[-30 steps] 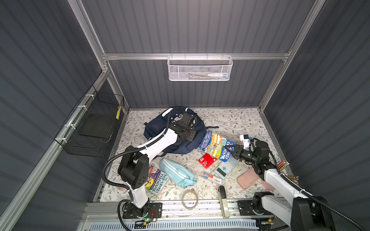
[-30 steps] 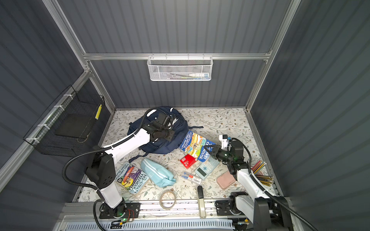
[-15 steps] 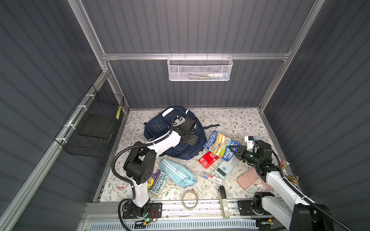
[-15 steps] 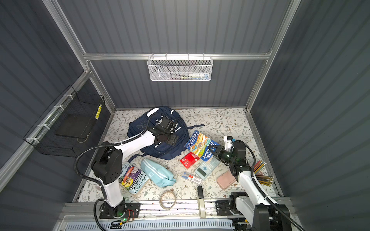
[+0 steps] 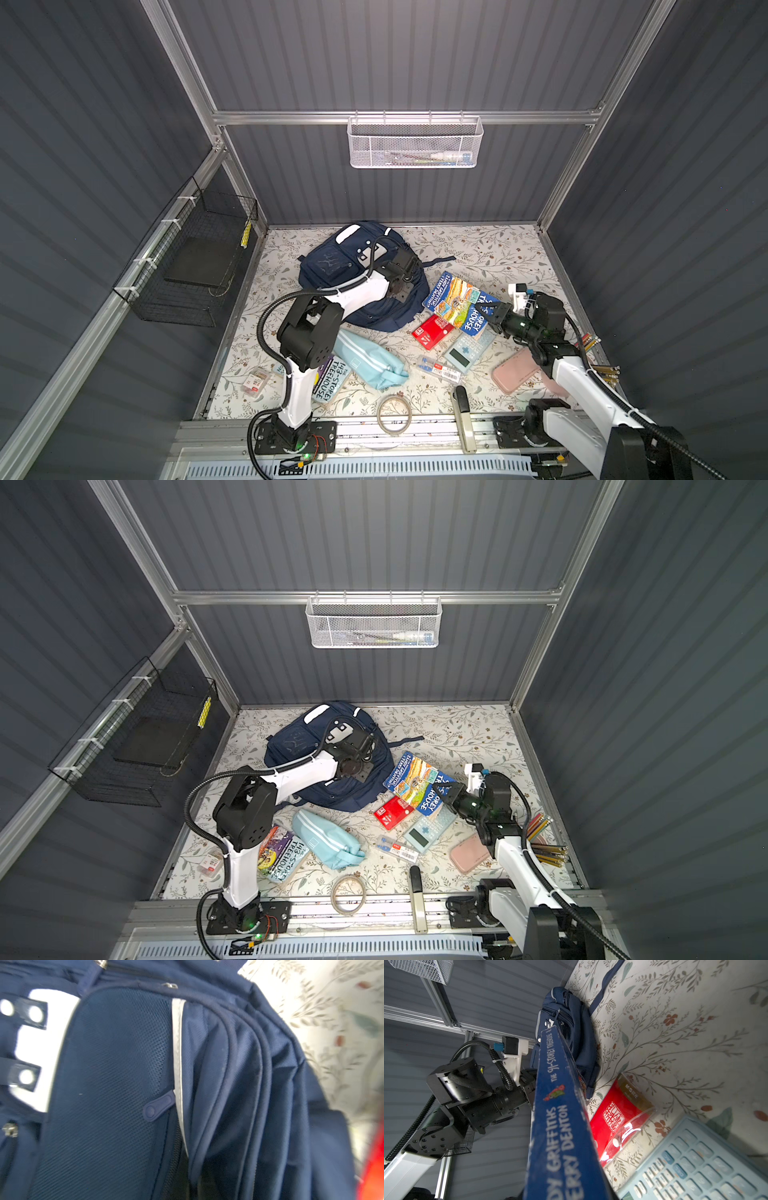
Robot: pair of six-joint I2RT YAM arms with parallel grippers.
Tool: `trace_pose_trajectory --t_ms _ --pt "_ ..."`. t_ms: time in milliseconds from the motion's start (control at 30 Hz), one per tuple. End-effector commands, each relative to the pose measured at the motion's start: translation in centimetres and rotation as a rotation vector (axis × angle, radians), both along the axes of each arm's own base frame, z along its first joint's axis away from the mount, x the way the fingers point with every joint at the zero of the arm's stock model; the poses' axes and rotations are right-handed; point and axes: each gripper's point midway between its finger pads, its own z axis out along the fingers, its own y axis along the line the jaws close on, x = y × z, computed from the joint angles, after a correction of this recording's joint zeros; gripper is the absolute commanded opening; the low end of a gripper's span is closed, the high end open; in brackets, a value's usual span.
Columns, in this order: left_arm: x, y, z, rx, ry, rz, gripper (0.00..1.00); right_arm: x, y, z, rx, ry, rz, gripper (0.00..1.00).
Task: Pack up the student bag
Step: 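Hold the backpack opening with the left gripper while the right lowers the book inside, then release the blue book and backpack, withdrawing both grippers outward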
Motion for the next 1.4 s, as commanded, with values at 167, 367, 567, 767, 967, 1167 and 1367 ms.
trace_pose_trajectory --t_ms 167,367,567,767,967,1167,1367 --pt "1.1 0.7 12.6 -0.265 -0.057 0.028 0.00 1.1 4.4 6.4 0.127 -0.120 0.103 0.00" --pt "1.5 0.5 16.4 -0.401 -0.078 0.022 0.00 4.3 6.6 5.3 0.152 -0.065 0.070 0.00" --pt "1.2 -0.4 20.2 -0.479 -0.092 -0.039 0.00 8.5 13.9 6.5 0.160 -0.094 0.191 0.00" --pt "2.0 1.0 22.9 -0.590 -0.095 -0.032 0.00 14.8 20.0 4.1 0.146 -0.111 0.180 0.00" --pt "1.9 0.4 24.6 -0.703 -0.063 -0.074 0.00 19.3 24.2 0.3 0.098 -0.080 0.111 0.00" --pt "1.3 -0.2 23.7 -0.750 -0.008 -0.083 0.00 22.2 26.4 -1.2 0.071 -0.055 0.090 0.06" --pt "2.9 1.1 20.7 -0.692 -0.006 0.012 0.00 20.5 24.8 -3.5 0.041 0.048 0.132 0.69"
